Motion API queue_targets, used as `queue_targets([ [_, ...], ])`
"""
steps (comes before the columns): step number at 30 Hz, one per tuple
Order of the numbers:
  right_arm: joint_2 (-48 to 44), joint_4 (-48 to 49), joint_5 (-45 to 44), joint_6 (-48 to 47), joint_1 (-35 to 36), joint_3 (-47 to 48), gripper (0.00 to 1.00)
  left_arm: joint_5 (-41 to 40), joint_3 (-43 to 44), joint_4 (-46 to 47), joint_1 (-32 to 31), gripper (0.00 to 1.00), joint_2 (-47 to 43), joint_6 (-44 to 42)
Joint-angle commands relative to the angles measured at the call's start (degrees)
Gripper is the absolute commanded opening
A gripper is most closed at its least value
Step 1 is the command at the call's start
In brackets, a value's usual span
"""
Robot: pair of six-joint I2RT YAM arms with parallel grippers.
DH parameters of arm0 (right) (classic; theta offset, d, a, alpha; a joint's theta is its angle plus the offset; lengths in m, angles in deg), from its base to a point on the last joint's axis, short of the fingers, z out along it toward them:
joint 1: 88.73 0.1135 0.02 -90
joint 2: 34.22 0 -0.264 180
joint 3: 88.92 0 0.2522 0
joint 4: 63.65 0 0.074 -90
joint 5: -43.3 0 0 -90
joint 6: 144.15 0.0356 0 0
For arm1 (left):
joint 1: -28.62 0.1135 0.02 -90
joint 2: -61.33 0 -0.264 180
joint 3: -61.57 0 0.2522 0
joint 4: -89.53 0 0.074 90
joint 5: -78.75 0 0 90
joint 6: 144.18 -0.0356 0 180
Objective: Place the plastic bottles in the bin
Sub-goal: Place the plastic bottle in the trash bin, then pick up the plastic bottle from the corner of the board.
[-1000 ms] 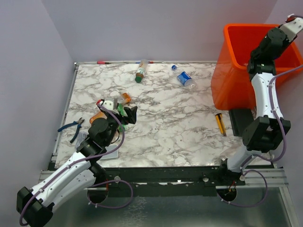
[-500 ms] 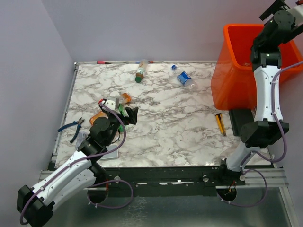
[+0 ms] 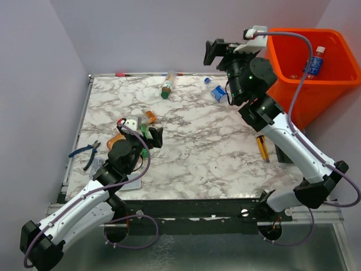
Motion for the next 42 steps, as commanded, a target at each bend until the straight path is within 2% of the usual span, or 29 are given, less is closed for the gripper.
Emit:
queue_targets([
  [1, -4.1, -6.4, 1.7, 12.6, 0.0, -10.6, 1.00, -5.6, 1.9, -3.4, 0.0, 0.99, 2.0, -0.5],
  [5, -7.0, -10.3, 0.9, 26.7, -0.3, -23.5, 1.00, -10.5, 4.7, -7.7, 0.1, 0.99, 7.7, 0.6],
  [7, -9.1, -10.4, 3.6, 29.4, -0.7, -29.5, 1.00, -10.8, 6.5, -9.5, 0.7, 0.99, 11.2, 1.8],
  [11, -15.4, -8.0, 10.7, 32.3, -0.9, -42.1, 1.00, -2.4, 12.7, -13.3, 5.6, 0.99, 20.4, 7.2],
  [14, -20.7, -2.0, 14.5, 34.8, -0.9, -53.2, 1.00, 0.3, 21.8, -15.2, 7.4, 0.99, 30.0, 8.1],
  [18, -25.5, 0.2, 18.6, 36.0, -0.8, -62.3, 1.00, 0.4, 36.5, -18.0, 9.3, 0.99, 46.9, 2.8],
  [24, -27.8, -2.1, 26.9, 38.7, -0.6, -68.0, 1.00, 6.7, 58.7, -26.6, 14.0, 0.99, 67.8, -3.0],
  [29, -29.5, -0.4, 32.5, 40.7, -0.5, -72.7, 1.00, 3.4, 72.0, -31.4, 14.7, 0.99, 80.3, -8.3],
  [34, -30.1, -2.2, 36.2, 41.0, -0.4, -73.6, 0.99, -0.3, 79.2, -32.3, 15.0, 0.99, 88.3, -10.5],
  [42, -32.2, -5.4, 34.3, 40.9, -0.3, -75.1, 1.00, -5.2, 91.1, -32.3, 16.0, 0.99, 98.9, -12.1],
])
